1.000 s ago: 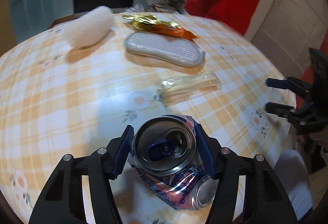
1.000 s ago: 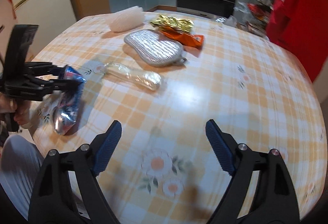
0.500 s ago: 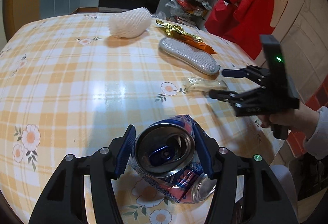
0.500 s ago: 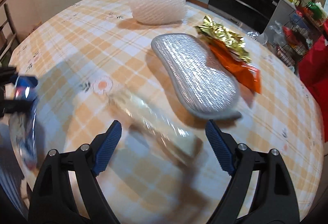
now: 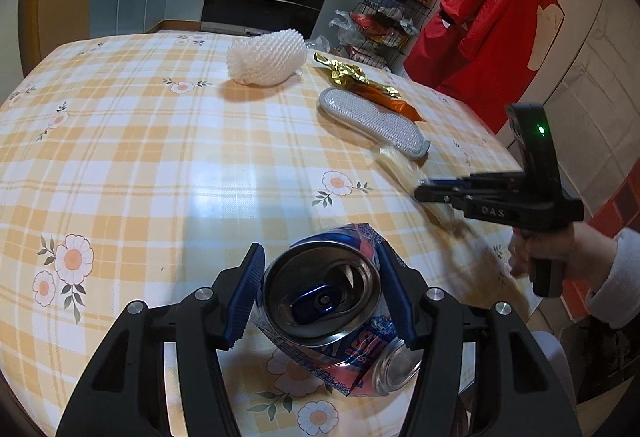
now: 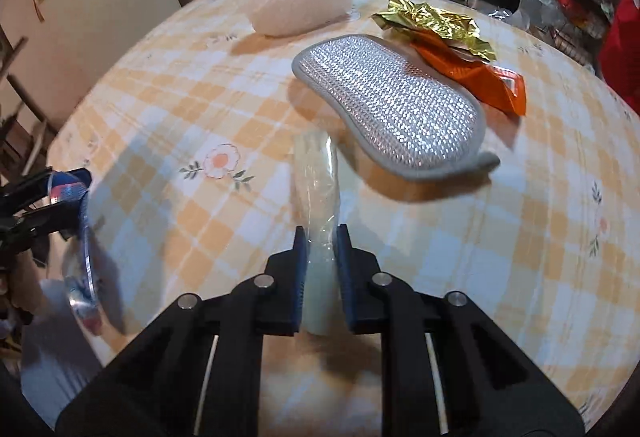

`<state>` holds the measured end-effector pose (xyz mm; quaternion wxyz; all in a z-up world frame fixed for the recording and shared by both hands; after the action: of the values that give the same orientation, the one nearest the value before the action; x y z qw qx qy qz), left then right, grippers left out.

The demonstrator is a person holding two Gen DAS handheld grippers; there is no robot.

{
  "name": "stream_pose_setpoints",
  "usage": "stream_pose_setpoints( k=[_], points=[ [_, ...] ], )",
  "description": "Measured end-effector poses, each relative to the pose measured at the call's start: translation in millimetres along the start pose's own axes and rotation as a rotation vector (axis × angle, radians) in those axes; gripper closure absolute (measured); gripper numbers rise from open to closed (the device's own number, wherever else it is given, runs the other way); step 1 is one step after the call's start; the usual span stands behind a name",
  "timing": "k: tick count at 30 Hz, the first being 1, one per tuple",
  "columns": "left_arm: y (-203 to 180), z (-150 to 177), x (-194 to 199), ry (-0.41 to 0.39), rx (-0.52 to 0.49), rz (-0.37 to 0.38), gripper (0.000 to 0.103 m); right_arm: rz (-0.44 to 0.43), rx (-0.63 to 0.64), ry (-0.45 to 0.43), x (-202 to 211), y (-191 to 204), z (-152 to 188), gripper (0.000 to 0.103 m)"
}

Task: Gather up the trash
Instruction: 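Grasp the clear plastic wrapper with the right tool while the left tool holds the can, then carry the can and wrapper over the bin and open both tools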

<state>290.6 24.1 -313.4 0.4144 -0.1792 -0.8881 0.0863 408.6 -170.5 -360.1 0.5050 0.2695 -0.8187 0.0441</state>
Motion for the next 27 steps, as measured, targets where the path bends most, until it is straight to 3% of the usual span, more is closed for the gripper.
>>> stream_pose_setpoints(
  k=[18,27],
  points=[
    [-32.9,-8.2,47.7,-0.047,-0.058,-0.025,0.047,-0.117,-0.169,-0.24,89.5,32.9,39.7,0.086],
    [-64.7,9.8,82.1,-0.057,-0.079,-0.024,0.047,-0.141,-0.195,-0.328,153.2,52.9,70.8,0.086]
  ],
)
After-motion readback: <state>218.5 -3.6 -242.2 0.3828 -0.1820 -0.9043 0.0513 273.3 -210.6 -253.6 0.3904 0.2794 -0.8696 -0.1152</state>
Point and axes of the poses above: each gripper's, at about its wrist camera, not at the fingertips, and x roughly against the way its jaws point, y to its left, z to its underside, the point moved 8 cm from there along -x, roughly the way its jaws point, and after that the axes turned 2 degrees about -x, right-handed, at the moved point
